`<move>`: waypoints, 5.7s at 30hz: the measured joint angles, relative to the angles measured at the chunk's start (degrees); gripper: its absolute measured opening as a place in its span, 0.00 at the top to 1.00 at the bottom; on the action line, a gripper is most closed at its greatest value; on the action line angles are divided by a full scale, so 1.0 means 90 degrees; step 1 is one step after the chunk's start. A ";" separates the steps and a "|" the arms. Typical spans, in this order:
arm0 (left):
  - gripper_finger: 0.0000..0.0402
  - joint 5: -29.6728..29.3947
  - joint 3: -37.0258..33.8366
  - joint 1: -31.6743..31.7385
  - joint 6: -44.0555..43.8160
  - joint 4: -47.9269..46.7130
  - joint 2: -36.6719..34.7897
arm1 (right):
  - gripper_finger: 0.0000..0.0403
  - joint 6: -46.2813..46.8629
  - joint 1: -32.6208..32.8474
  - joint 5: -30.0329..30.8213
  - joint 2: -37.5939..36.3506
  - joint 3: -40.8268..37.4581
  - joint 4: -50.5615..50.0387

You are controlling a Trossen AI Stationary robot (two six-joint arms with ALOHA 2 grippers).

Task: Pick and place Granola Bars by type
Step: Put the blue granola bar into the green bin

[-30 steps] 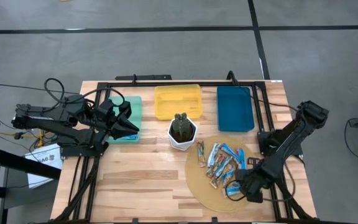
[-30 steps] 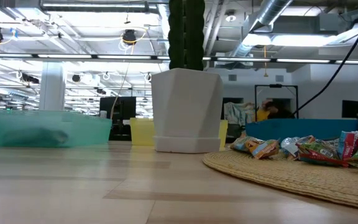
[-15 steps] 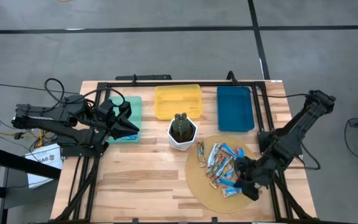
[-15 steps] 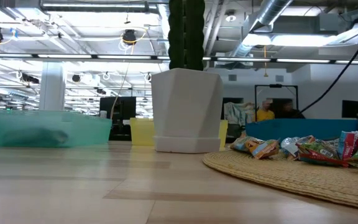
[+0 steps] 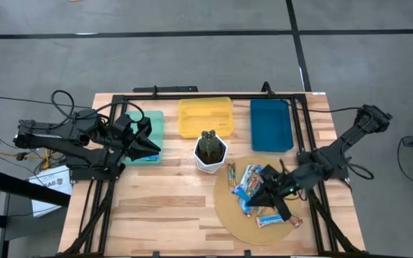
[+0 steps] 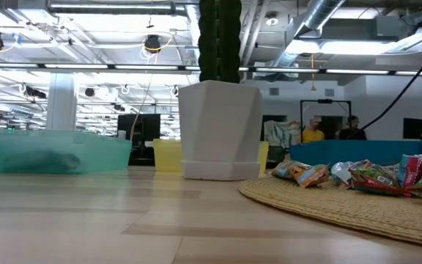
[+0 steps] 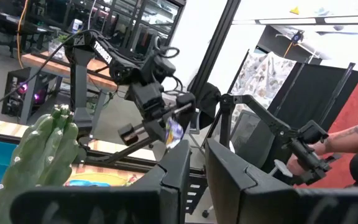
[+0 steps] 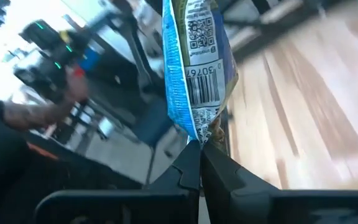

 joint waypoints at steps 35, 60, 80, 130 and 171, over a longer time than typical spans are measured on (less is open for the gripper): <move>0.78 -0.2068 0.0723 -0.1060 0.0362 0.0225 0.1462 | 1.00 -0.2489 -0.1662 0.0312 0.2053 0.2282 0.0667; 0.62 -0.2545 0.1064 -0.1078 0.0743 0.1043 0.2132 | 1.00 -0.2923 -0.1964 0.0080 0.2256 0.2681 0.0760; 0.62 -0.2251 0.1062 -0.1066 0.0849 0.1705 0.2584 | 1.00 -0.2749 -0.2059 -0.0219 0.2263 0.2681 0.0471; 0.98 -0.1959 0.1061 -0.1056 0.1310 0.1913 0.3016 | 1.00 -0.2363 -0.2183 -0.0697 0.2263 0.2681 0.0634; 1.00 -0.3619 0.1059 -0.1064 -0.0418 -0.4504 -0.0246 | 0.47 -0.1231 -0.1797 -0.2946 0.2261 0.2681 -0.3263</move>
